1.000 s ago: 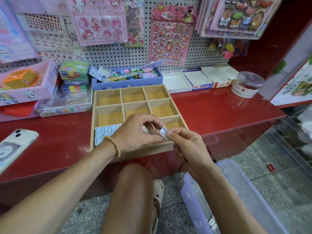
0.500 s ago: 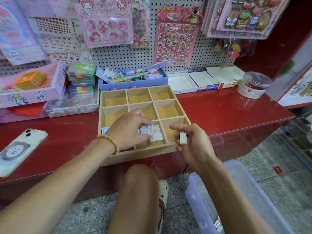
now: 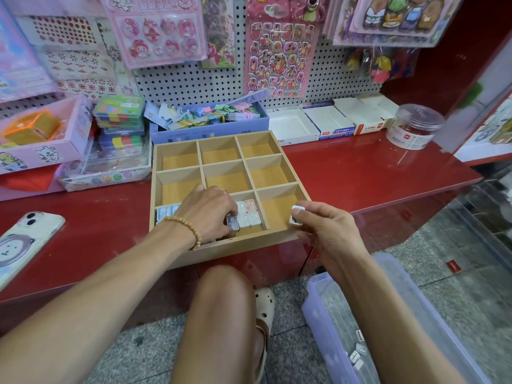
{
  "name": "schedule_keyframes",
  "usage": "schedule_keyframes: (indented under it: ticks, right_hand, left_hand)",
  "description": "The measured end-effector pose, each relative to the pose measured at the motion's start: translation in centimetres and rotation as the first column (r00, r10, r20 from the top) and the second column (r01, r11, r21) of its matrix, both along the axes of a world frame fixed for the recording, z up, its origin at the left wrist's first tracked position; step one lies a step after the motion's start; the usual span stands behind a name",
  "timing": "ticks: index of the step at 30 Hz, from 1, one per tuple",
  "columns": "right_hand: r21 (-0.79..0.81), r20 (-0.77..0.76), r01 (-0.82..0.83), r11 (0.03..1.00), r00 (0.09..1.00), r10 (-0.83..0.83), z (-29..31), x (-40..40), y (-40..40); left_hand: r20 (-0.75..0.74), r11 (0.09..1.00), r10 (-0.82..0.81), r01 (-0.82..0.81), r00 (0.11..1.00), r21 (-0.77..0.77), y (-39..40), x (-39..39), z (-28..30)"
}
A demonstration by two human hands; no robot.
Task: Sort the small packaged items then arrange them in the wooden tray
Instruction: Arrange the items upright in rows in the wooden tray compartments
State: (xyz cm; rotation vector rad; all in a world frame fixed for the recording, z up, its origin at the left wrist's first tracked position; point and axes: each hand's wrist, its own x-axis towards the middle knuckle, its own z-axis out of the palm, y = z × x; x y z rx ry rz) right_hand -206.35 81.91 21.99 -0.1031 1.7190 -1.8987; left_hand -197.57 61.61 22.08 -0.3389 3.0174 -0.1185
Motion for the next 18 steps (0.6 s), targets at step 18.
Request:
schedule_keyframes:
  ticks: [18]
  right_hand:
    - [-0.118,0.009,-0.209,0.971,0.977,0.211,0.7,1.0,-0.4]
  left_hand:
    - [-0.479,0.705,0.143,0.25,0.866,0.664,4.1,0.9,2.4]
